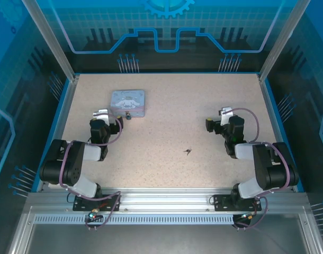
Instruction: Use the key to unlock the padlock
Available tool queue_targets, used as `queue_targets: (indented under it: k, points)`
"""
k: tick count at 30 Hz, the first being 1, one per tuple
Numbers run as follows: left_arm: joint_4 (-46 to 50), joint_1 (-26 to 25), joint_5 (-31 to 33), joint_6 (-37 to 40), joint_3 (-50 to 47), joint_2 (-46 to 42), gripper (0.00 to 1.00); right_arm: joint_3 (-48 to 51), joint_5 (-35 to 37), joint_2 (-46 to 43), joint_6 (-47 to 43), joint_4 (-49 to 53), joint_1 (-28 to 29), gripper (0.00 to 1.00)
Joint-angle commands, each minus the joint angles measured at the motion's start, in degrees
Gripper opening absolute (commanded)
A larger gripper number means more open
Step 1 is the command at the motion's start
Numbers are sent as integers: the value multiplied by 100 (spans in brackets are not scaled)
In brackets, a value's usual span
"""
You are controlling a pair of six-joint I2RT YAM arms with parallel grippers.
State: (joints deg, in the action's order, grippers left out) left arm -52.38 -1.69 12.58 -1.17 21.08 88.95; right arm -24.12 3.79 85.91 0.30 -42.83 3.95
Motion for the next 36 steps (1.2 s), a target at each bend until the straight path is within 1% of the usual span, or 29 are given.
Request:
queue_targets:
  k: [1,21,24,25,26,28,30,31,32,33,35,36]
  points:
    - [-72,38,-117,-6,45,-13,99,-98,-74,27,-78,29,-57,100]
    - [-29,55,-124,-40,65,-18,99,-111,-167,31,-54,55,-105,100]
    - [-35,56,-127,-28,60,-18,99,-91,-341,14,-16,25,-200,100]
    - [-71,55,-133,-32,46,-16,99,-79,-291,14,-14,-8,-178,100]
    - [-82,55,-133,-30,39,-22,99,-109,-96,-47,27,91,-144,100]
    - [-89,42,-18,-28,19,-42,99,-267,344,-470,150,733,-97,100]
    - [193,29,245,-109,78,-252,99,-501,690,-920,344,1535,-106,100]
    - [340,29,285,-149,104,-348,99,-606,736,-1110,495,1877,-127,100]
    - [357,-7,460,-123,105,-409,99,-739,705,-1288,777,2227,-176,100]
    - [565,-47,746,-184,135,-558,99,-910,751,-1416,1195,2653,-236,100]
    - [1058,-50,1096,-331,244,-888,99,-1369,934,-1481,2132,3732,-386,100]
    - [1366,-46,1275,-399,344,-1066,99,-1551,667,-1449,2392,4090,-516,100]
